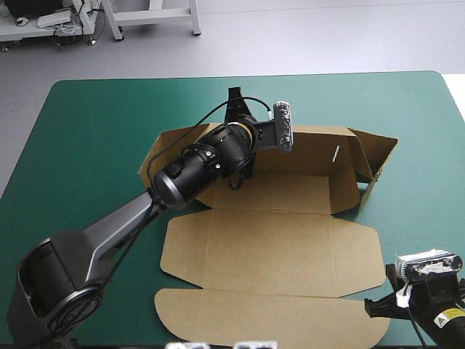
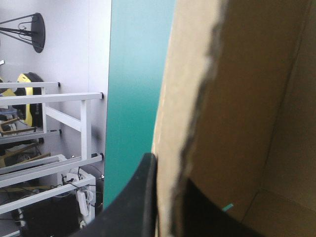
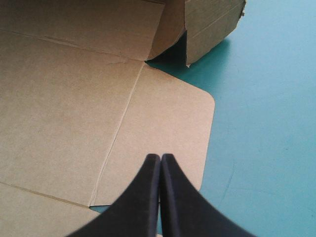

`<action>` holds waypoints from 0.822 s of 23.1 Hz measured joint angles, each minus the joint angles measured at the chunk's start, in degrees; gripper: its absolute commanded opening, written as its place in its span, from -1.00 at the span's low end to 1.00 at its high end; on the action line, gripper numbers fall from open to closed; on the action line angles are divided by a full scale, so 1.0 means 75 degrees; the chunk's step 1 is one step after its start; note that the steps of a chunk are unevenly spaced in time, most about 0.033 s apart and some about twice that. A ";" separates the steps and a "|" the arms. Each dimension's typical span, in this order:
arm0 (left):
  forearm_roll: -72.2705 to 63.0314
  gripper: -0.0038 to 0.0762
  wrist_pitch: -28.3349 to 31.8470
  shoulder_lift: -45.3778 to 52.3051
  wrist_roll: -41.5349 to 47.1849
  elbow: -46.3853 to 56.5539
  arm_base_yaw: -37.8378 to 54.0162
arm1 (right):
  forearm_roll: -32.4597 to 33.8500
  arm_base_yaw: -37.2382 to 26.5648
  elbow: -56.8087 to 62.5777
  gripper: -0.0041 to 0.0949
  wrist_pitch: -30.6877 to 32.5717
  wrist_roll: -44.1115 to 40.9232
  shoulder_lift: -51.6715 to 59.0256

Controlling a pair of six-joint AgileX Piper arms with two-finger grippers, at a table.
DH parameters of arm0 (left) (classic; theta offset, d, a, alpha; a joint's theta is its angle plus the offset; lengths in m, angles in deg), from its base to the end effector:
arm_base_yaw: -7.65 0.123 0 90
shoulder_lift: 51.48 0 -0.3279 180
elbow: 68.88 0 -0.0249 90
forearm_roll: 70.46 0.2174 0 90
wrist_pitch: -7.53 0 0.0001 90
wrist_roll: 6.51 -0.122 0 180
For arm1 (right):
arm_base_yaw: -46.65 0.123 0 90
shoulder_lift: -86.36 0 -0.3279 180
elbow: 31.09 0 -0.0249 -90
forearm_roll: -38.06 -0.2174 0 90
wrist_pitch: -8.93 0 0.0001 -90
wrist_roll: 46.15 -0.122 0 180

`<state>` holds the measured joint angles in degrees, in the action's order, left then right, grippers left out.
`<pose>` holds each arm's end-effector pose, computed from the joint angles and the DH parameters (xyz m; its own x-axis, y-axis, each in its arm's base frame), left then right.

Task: Fold the box

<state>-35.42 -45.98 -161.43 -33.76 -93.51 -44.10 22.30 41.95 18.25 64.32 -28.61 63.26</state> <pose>0.2952 -0.2834 0.3996 0.1004 0.9685 -0.2277 0.6389 0.1127 0.7610 -0.0044 0.0277 0.2697 -0.5761 -0.0961 -0.8117 -0.1850 0.9826 0.0150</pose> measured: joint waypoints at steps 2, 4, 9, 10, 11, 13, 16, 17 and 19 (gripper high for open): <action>0.0344 -0.93 0.0221 0.0008 0.0184 0.0331 -0.0008 | 0.0000 0.0000 0.0000 -0.95 0.0000 0.0000 0.0000; 0.0841 -0.93 0.0419 0.0008 0.0442 0.0681 -0.0051 | 0.0000 0.0000 0.0000 -0.95 0.0000 0.0000 0.0000; 0.3773 -0.93 0.0873 0.0031 0.2947 0.2056 -0.0522 | 0.0000 0.0000 0.0000 -0.95 0.0000 0.0000 0.0000; 0.4512 -0.93 0.0882 0.0037 0.3632 0.2391 -0.0622 | 0.0000 0.0000 0.0000 -0.95 0.0000 0.0000 0.0000; 0.5001 -0.93 0.0867 0.0037 0.4201 0.2661 -0.0691 | 0.0000 0.0000 0.0000 -0.95 0.0000 0.0000 0.0000; 0.5842 -0.93 0.0792 0.0047 0.5045 0.3065 -0.0799 | 0.0000 0.0000 0.0000 -0.95 0.0000 0.0000 0.0000; 0.6181 -0.93 0.0713 0.0070 0.5555 0.3284 -0.0866 | 0.0000 0.0006 -0.0018 -0.95 -0.0078 -0.0451 0.0000; 0.6180 -0.93 0.0705 0.0070 0.5601 0.3289 -0.0866 | 0.0000 0.0006 -0.0051 -0.95 -0.0078 -0.0543 0.0000; 0.6180 -0.93 0.0705 0.0087 0.5676 0.3299 -0.0866 | 0.0000 0.0006 -0.0234 -0.95 -0.0078 -0.0657 -0.0079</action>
<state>10.93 -40.69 -160.78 8.81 -68.76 -50.60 22.30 42.00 16.50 63.74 -33.54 62.67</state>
